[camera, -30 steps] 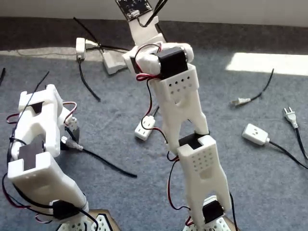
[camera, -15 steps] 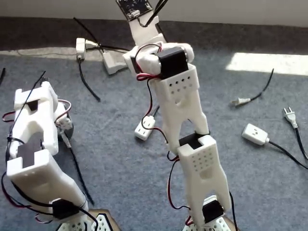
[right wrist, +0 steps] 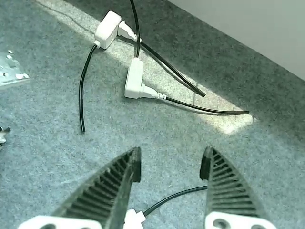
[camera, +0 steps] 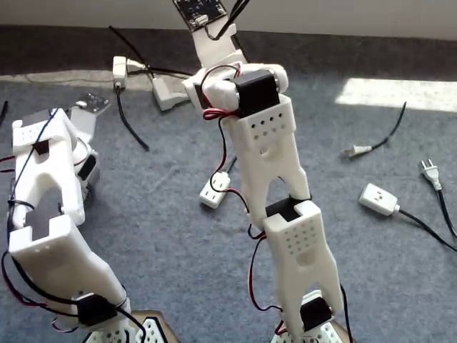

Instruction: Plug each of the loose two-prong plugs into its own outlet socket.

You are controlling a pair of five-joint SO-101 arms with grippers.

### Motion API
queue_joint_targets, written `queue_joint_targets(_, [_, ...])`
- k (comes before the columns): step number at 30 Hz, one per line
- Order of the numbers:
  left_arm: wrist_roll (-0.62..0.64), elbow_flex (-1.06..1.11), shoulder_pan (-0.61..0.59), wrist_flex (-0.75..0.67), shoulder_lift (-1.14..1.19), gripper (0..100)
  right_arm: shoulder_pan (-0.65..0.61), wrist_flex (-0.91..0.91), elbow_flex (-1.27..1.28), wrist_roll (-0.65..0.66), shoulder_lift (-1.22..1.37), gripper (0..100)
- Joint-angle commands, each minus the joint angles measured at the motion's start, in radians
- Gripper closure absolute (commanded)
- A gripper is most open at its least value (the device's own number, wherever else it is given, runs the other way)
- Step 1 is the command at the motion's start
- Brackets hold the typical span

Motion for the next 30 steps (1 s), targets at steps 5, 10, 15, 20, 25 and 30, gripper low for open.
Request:
queue_joint_targets(5, [-0.032,-0.199,-0.013,-0.005,0.318,94,0.015,0.039,-0.002,-0.008,-0.054,79.2])
queue_joint_targets(10, [-0.034,-0.395,-0.050,0.186,0.389,82,0.015,0.039,-0.002,-0.008,-0.054,79.2])
queue_joint_targets(15, [-0.034,-0.492,-0.087,0.245,0.387,81,0.010,0.039,-0.002,-0.008,-0.054,79.2])
queue_joint_targets(20, [-0.055,-0.507,-0.088,0.330,0.386,86,0.010,0.039,-0.002,-0.008,-0.053,79.2])
queue_joint_targets(25, [-0.098,-0.503,-0.087,0.413,0.386,91,0.010,0.039,-0.002,-0.008,-0.053,79.2])
queue_joint_targets(30, [-0.098,-0.495,-0.107,0.425,0.386,91,0.010,0.039,-0.002,-0.008,-0.053,79.2])
